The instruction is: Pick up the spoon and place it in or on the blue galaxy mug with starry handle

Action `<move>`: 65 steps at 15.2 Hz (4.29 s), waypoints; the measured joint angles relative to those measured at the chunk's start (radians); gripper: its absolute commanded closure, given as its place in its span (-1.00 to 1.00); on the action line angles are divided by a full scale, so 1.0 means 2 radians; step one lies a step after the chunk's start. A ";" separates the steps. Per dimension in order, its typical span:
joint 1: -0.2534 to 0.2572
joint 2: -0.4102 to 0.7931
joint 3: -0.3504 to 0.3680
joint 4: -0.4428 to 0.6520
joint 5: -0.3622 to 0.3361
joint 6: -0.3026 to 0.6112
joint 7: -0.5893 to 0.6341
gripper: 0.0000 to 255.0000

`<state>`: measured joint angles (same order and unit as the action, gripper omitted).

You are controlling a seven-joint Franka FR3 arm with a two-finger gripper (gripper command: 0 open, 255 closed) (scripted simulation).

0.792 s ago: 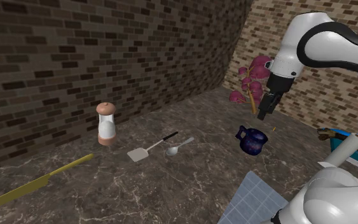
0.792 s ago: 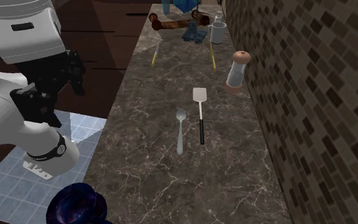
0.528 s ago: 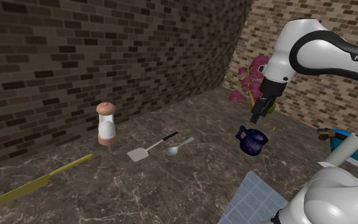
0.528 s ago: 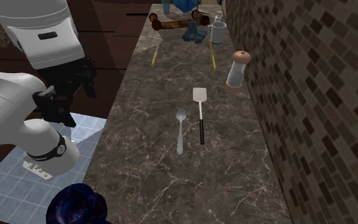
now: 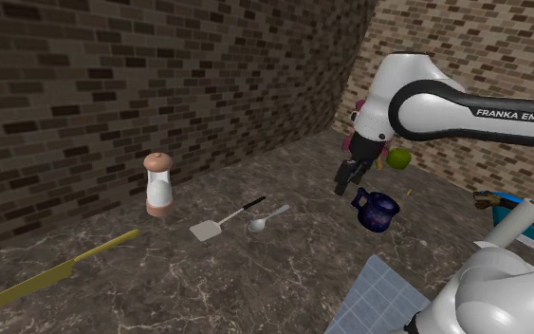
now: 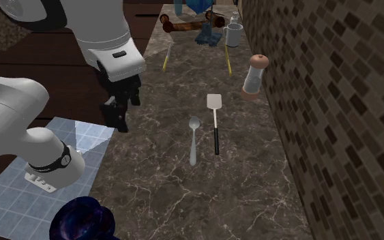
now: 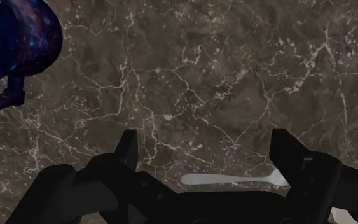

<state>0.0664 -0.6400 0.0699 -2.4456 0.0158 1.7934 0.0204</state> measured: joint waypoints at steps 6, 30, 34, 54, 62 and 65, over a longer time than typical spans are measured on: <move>0.016 0.070 0.042 -0.014 0.014 0.108 0.042 -1.00; 0.028 0.347 0.127 0.064 -0.090 0.353 0.202 -1.00; 0.028 0.348 0.127 0.064 -0.090 0.354 0.203 -1.00; 0.028 0.313 0.129 0.084 -0.065 0.304 0.182 1.00; 0.028 0.283 0.127 0.110 -0.047 0.250 0.165 1.00; 0.029 0.271 0.126 0.117 -0.040 0.231 0.160 1.00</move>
<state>0.1238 -0.0976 0.3227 -2.2106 -0.0648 2.2558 0.3402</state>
